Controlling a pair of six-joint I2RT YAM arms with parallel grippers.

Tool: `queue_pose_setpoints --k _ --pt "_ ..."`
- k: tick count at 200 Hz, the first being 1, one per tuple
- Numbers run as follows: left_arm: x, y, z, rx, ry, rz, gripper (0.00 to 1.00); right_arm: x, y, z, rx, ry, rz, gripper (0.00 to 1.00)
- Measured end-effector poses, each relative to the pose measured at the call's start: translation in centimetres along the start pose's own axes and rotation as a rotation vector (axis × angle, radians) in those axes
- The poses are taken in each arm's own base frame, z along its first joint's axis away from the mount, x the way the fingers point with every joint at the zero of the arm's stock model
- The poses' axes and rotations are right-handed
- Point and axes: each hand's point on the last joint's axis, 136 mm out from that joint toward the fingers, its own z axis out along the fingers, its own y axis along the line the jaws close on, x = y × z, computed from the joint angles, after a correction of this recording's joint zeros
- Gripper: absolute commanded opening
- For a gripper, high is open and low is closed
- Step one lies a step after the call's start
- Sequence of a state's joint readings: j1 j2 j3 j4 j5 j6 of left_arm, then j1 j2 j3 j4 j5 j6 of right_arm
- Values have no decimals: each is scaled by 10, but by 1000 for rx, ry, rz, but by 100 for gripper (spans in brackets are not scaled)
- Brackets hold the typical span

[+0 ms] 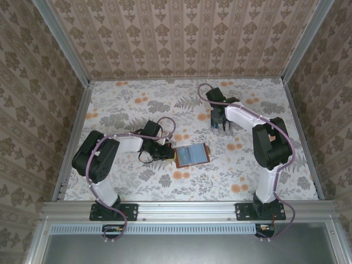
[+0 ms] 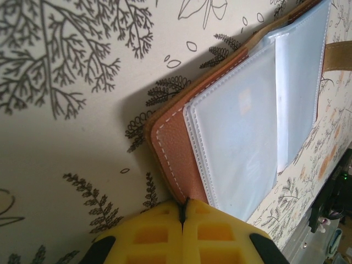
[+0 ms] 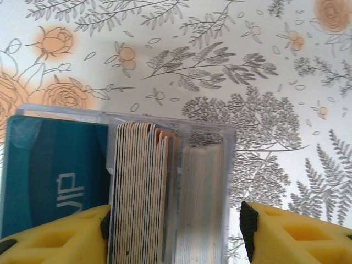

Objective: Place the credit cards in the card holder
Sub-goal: Pick up the credit card from the storage box.

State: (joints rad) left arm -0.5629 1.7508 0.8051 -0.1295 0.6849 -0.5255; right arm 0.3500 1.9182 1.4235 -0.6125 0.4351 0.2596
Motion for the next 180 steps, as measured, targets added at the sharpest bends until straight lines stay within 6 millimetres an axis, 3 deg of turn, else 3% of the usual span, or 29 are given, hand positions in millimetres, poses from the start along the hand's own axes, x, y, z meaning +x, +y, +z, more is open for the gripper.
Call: queue_pose_setpoints --k 77,136,152,180 --pt "0 -1 2 14 -7 0 0 -7 -16 -14 62 -35 -27 53" --pt "0 -2 2 20 -10 5 0 -4 -13 -14 49 -22 -67 6" --pt "0 -2 3 20 -10 7 0 -3 -9 -14 27 -18 -68 0" --pt "0 -2 3 20 -10 7 0 0 -5 -19 -10 -4 -73 0"
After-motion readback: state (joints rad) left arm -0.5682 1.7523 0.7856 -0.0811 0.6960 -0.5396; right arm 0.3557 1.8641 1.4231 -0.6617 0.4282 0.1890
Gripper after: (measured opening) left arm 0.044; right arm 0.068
